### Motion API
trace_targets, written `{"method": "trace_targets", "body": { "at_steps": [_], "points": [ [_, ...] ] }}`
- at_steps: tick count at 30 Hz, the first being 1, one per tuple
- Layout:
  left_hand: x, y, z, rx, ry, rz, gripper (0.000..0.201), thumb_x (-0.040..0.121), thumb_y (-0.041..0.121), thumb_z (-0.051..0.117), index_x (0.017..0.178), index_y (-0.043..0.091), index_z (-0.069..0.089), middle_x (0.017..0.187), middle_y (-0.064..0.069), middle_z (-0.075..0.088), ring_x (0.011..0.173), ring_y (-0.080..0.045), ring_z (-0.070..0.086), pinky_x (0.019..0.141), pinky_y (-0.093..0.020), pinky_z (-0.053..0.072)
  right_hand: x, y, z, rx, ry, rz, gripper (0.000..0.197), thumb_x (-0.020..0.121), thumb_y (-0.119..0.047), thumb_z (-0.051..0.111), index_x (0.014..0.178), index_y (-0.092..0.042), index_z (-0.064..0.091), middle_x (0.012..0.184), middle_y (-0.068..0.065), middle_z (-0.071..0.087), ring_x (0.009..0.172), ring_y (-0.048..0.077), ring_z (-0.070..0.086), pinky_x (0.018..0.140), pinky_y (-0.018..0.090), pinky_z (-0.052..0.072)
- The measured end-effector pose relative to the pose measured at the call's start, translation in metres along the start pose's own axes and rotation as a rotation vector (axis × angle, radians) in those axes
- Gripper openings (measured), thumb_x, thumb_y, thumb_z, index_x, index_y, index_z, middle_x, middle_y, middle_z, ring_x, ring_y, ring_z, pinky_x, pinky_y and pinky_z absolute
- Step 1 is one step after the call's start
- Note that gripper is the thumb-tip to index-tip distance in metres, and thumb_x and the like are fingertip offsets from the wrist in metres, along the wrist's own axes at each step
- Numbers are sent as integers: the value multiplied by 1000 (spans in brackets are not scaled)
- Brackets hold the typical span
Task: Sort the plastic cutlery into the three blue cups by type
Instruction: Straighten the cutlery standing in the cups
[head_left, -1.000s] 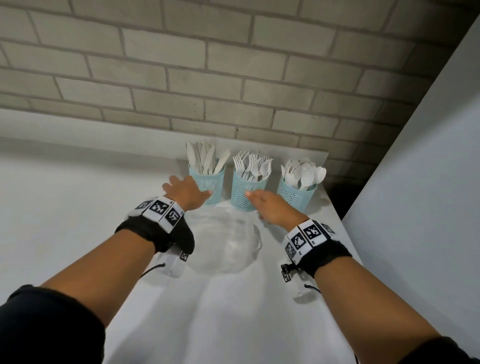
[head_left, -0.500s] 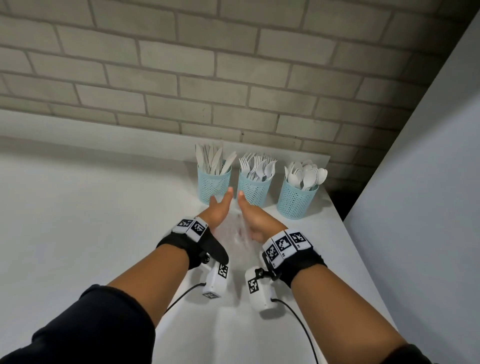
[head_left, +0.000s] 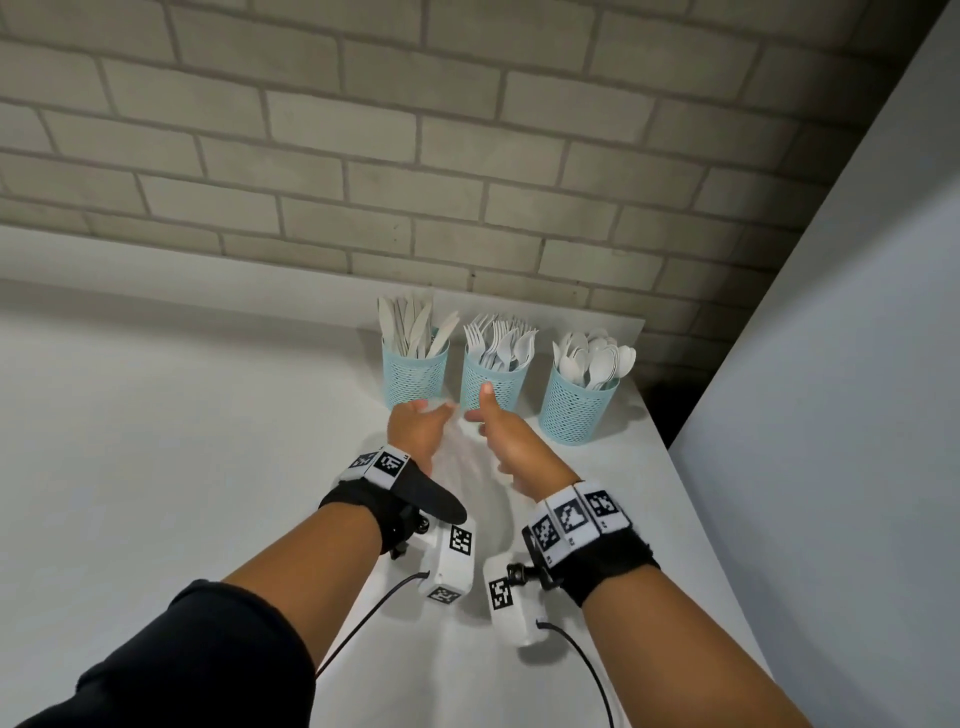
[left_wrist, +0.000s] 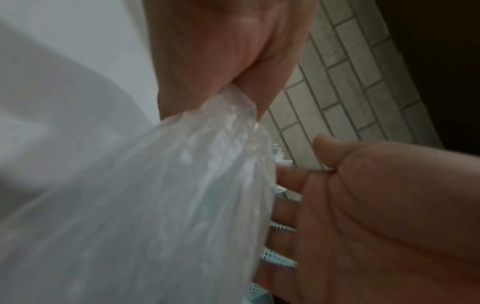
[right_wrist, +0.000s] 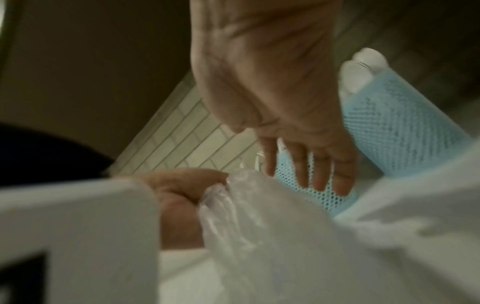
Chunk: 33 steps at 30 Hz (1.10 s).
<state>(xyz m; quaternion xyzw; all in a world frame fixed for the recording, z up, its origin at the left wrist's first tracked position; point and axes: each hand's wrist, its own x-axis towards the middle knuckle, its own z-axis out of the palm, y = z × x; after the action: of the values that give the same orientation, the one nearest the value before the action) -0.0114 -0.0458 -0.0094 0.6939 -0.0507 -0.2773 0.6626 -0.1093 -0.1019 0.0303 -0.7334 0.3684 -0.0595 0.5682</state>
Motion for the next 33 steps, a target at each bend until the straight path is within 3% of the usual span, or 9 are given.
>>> {"method": "trace_targets", "body": {
  "at_steps": [6, 9, 13, 16, 19, 22, 27, 30, 33],
  "points": [
    [-4, -2, 4, 64, 131, 348, 38, 91, 11, 54, 125, 12, 38, 121, -7, 45, 117, -30, 50, 101, -42, 43, -8, 17, -13, 32, -141, 260, 82, 84, -75, 15, 146, -22, 23, 120, 16, 52, 79, 26, 62, 64, 28, 50],
    [-18, 3, 15, 66, -51, 402, 34, 95, 15, 49, 128, 13, 40, 114, -2, 45, 105, -22, 51, 85, -30, 46, 9, 24, -12, 447, -203, 248, 84, 83, -73, 27, 141, -13, 27, 143, 23, 37, 100, 39, 59, 68, 38, 58],
    [-28, 6, 26, 240, -145, 296, 34, 97, 29, 45, 116, 4, 59, 117, -14, 60, 110, -31, 56, 89, -35, 46, 19, 18, -16, 719, -32, 91, 74, 89, -65, 23, 124, -6, 50, 123, 17, 58, 110, 31, 60, 96, 44, 47],
    [-23, 3, 28, 429, -29, 217, 46, 93, 49, 42, 123, 15, 53, 127, -13, 43, 119, -33, 43, 98, -39, 38, 17, 11, -19, 753, 19, 4, 72, 93, -62, 19, 123, -8, 56, 114, 9, 61, 92, 18, 64, 80, 28, 46],
    [-15, 1, 30, 184, -195, 141, 66, 77, 73, 46, 111, 18, 54, 116, -8, 55, 110, -26, 53, 90, -45, 49, 20, 13, -16, 736, -3, -42, 71, 94, -61, 16, 116, -11, 61, 105, 7, 68, 94, 18, 63, 79, 28, 47],
    [-13, 0, 26, 151, -147, 236, 30, 87, 44, 59, 76, 18, 48, 79, 0, 58, 79, -16, 55, 65, -26, 43, 20, 10, -11, 630, 64, -59, 55, 96, -56, 23, 112, -17, 59, 99, 7, 65, 73, 16, 53, 69, 26, 44],
    [-12, -4, 25, 185, -34, 425, 24, 88, 28, 62, 72, 23, 45, 74, 7, 50, 80, -16, 49, 74, -27, 40, 19, 9, -8, 297, 140, 106, 66, 91, -66, 18, 145, -29, 21, 148, 9, 31, 124, 36, 43, 86, 50, 45],
    [-21, 2, 30, 206, -95, 501, 15, 93, 29, 54, 93, 16, 46, 87, 3, 53, 82, -13, 52, 76, -24, 41, 6, 0, -8, 439, -40, 218, 68, 89, -68, 14, 136, -26, 38, 121, 7, 52, 106, 35, 57, 80, 48, 51],
    [-30, 4, 36, 221, -147, 573, 16, 98, 33, 41, 104, 18, 45, 91, 5, 57, 82, -6, 57, 71, -15, 43, 9, -3, -3, 482, 81, 100, 64, 93, -63, 15, 107, -20, 60, 98, 4, 63, 90, 21, 61, 85, 44, 53]
  ]
}}
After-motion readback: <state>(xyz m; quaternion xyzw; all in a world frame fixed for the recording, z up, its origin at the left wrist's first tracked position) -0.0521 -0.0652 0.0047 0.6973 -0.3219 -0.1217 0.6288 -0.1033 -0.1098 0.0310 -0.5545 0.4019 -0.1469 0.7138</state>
